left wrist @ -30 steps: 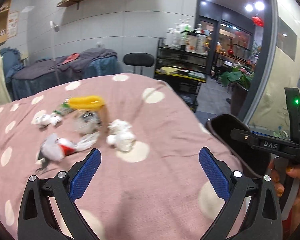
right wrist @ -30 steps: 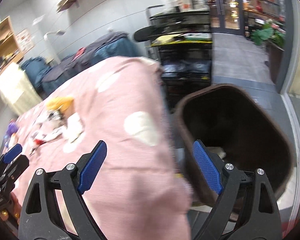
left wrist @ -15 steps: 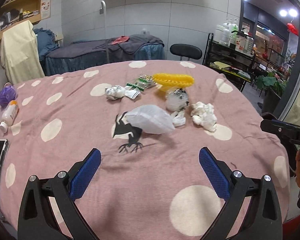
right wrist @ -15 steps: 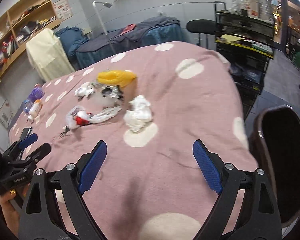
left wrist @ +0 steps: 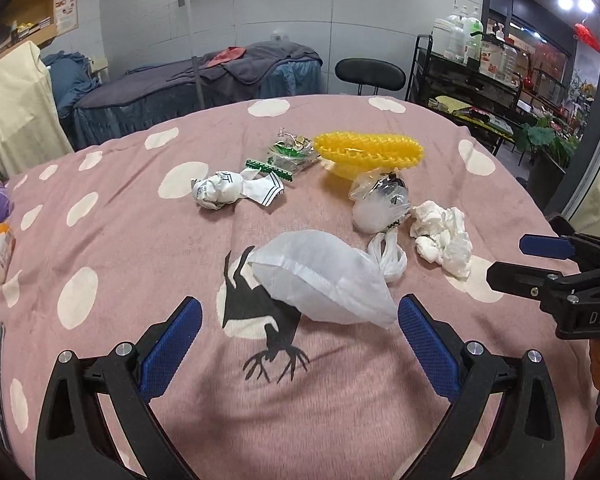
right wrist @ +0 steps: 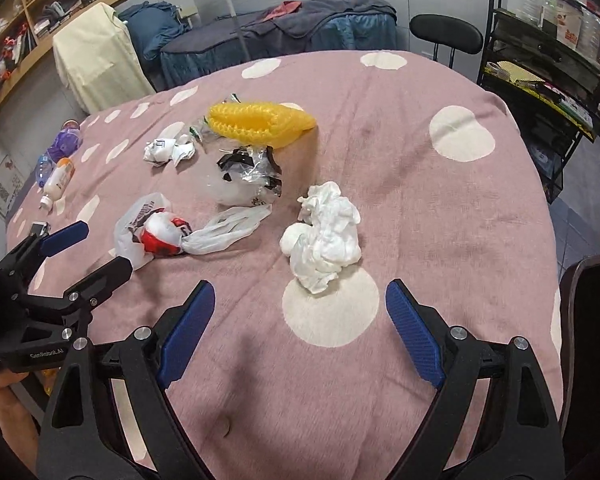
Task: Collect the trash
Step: 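Grasp the white plastic bag with the left tool while the right tool grasps crumpled tissue, then carry the plastic bag and tissue over the brown bin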
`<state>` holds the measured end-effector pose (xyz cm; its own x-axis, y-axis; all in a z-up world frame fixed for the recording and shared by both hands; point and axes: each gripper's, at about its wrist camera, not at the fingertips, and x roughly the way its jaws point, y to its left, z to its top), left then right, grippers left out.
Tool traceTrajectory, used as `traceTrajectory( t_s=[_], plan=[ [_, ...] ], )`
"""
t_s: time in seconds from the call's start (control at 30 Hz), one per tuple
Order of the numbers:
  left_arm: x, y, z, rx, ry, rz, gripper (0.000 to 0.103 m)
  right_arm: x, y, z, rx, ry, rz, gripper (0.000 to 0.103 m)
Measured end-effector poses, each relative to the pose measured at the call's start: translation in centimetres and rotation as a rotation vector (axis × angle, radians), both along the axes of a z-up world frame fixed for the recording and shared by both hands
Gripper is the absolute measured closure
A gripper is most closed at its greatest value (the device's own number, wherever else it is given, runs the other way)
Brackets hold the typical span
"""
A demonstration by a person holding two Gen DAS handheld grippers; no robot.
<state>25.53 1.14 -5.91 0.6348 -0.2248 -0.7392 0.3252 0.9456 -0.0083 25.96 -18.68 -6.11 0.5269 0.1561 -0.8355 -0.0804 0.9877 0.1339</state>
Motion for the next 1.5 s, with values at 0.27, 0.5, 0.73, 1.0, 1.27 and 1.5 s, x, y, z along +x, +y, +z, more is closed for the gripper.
traceTrajectory(
  t_s=[0.27, 0.5, 0.73, 1.0, 1.27, 1.5],
  plan=[
    [2.8, -0.4, -1.9, -0.101, 0.122, -0.009, 0.049, 6.0, 0.5, -4.1, -0.048, 0.17, 0.003, 0.047],
    [1.3, -0.3, -1.5, -0.142, 0.075, 0.0, 0.074, 6.1, 0.0, -4.4, -0.044, 0.168, 0.013, 0.071],
    [-0.9, 0.9, 0.0, -0.173, 0.008, 0.038, 0.078, 3.5, -1.3, -2.4, -0.009, 0.105, 0.001, 0.073],
    [-4.5, 1.9, 2.3, -0.242, -0.061, 0.057, 0.078, -0.9, -2.1, 0.0, -0.017, 0.005, -0.012, 0.073],
    [-7.0, 0.4, 3.1, -0.323, -0.078, 0.045, 0.078, -5.1, -3.5, 2.0, 0.024, -0.069, -0.033, 0.073],
    [-8.3, -1.6, 3.4, -0.337, -0.091, 0.027, 0.078, -8.9, -6.9, 3.6, 0.035, -0.167, -0.099, 0.073]
  ],
)
